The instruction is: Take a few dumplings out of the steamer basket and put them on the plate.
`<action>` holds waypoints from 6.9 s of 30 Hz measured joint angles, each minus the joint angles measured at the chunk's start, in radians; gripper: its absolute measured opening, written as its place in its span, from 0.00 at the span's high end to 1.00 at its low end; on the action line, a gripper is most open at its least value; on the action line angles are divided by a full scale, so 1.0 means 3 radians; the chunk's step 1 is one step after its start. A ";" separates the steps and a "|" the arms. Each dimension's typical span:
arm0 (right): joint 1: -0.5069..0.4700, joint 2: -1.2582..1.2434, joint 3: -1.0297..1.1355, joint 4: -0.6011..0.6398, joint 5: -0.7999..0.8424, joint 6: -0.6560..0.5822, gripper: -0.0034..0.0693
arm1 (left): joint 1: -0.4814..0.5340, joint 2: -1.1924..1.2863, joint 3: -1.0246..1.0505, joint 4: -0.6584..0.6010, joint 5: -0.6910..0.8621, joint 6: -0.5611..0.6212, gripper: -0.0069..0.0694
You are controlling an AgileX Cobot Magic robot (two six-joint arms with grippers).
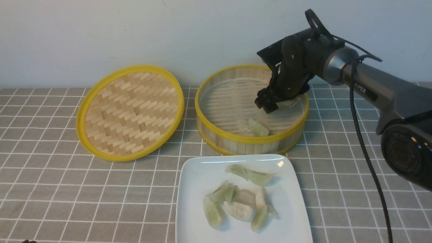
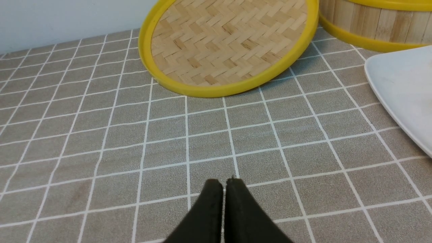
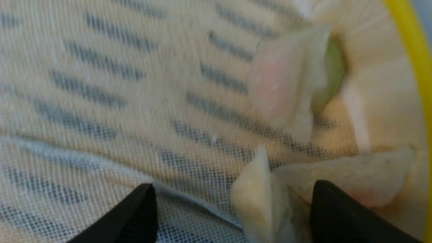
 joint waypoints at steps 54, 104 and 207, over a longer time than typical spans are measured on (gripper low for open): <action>0.0036 -0.1356 0.0609 0.0651 0.0622 0.0336 0.40 | 0.0000 0.0000 0.0000 0.0000 0.0000 0.0000 0.92; 0.0580 -0.3381 0.2584 0.0307 0.0543 0.0770 0.96 | 0.0000 0.0000 0.0000 0.0000 0.0000 0.0000 0.92; -0.1194 -0.8245 0.7503 0.0117 -0.2251 0.0753 0.97 | 0.0000 0.0000 0.0000 -0.0003 0.0000 0.0000 0.92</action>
